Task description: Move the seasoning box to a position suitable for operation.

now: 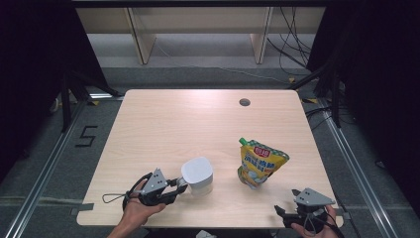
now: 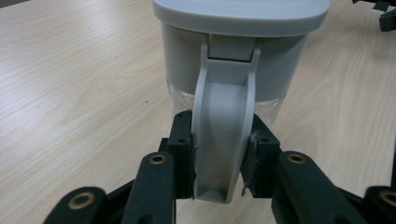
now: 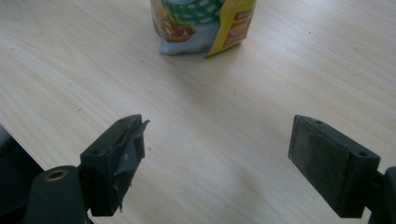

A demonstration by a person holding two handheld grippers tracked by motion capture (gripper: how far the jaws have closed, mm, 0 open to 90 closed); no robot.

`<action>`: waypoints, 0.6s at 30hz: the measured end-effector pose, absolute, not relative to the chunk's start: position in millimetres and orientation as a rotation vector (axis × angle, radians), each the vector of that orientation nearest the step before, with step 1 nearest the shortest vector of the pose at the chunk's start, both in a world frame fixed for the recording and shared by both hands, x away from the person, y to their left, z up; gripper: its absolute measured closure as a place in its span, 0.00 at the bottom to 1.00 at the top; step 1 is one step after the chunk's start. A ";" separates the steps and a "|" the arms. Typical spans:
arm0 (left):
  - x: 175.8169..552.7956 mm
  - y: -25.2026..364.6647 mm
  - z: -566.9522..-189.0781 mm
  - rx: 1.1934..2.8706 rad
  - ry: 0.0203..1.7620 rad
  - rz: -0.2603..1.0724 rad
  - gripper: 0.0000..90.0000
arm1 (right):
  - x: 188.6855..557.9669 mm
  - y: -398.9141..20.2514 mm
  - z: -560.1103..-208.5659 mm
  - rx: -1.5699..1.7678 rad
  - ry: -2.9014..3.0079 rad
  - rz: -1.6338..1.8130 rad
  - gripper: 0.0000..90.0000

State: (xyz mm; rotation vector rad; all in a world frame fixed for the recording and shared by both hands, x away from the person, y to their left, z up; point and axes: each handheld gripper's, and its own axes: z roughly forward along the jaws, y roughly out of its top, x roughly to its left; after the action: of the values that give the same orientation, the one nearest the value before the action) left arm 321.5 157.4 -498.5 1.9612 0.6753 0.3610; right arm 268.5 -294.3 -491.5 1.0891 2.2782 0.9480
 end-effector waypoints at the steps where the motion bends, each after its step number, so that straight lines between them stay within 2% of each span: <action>1: 320.6 157.2 -498.1 1.962 0.661 0.362 0.76 | 268.6 -294.3 -491.4 1.088 2.280 0.949 0.22; 15: 317.6 158.1 -497.3 1.972 0.653 0.361 0.76 | 267.7 -293.9 -490.9 1.098 2.293 0.957 0.22; 18: 318.0 158.2 -498.7 1.947 0.701 0.366 0.75 | 268.2 -293.4 -491.2 1.089 2.293 0.953 0.22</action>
State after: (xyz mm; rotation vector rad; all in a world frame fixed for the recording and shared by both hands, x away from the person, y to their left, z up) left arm 318.0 158.2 -498.7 1.9468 0.7006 0.3657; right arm 268.2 -293.4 -491.2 1.0895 2.2934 0.9532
